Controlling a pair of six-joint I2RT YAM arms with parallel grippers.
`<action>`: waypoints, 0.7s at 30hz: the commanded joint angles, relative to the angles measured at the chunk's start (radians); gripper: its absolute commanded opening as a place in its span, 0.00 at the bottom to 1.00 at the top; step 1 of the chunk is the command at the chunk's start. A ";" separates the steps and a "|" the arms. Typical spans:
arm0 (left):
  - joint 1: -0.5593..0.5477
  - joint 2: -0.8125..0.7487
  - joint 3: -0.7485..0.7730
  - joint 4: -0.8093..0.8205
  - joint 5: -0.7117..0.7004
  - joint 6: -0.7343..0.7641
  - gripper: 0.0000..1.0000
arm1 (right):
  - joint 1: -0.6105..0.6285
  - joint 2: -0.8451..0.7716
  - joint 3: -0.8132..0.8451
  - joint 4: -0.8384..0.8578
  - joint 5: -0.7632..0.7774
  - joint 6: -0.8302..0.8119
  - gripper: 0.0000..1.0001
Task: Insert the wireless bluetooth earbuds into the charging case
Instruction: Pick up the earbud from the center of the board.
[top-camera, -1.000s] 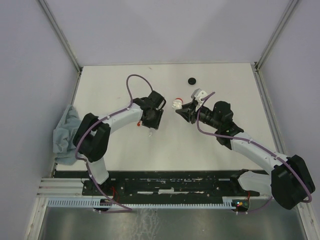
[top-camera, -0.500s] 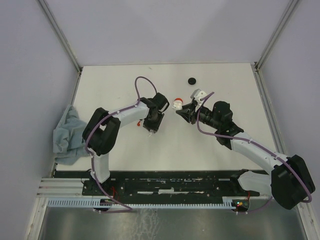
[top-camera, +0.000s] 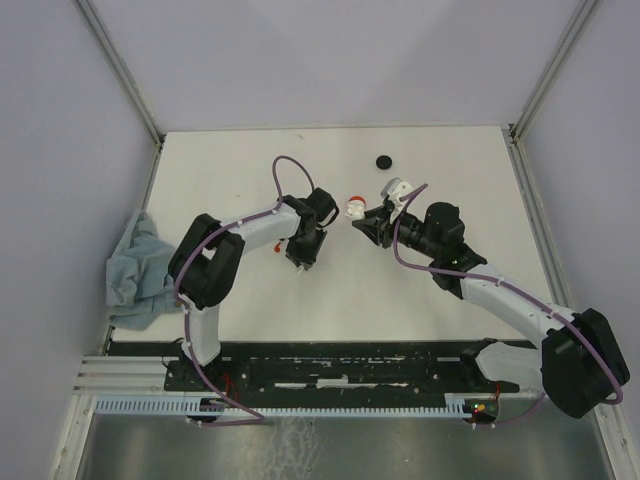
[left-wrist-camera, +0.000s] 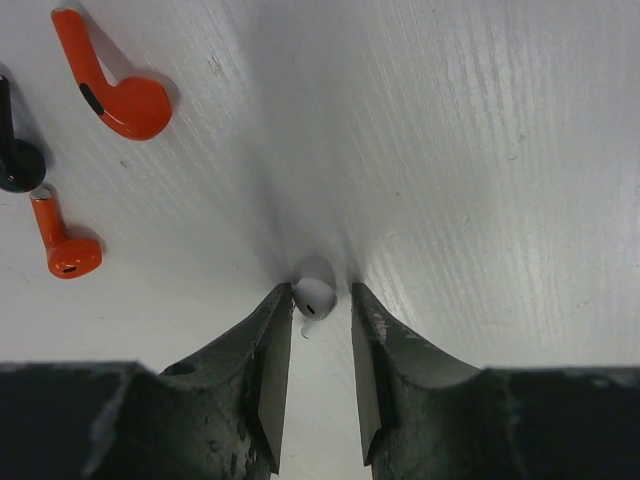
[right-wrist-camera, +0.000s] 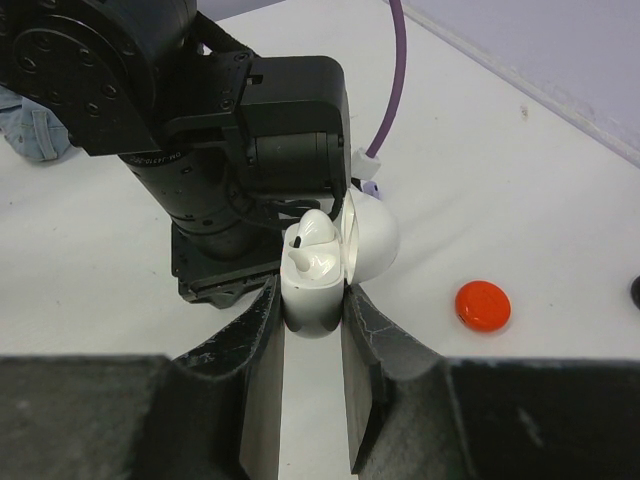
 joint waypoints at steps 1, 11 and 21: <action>-0.004 0.018 0.011 0.004 -0.001 0.037 0.35 | -0.002 -0.001 0.006 0.049 0.007 -0.011 0.10; -0.003 -0.048 -0.004 0.008 -0.011 0.022 0.26 | -0.002 -0.013 0.006 0.040 0.002 -0.016 0.10; 0.002 -0.281 0.022 0.077 -0.034 -0.009 0.23 | -0.001 -0.009 0.042 0.050 -0.034 0.002 0.10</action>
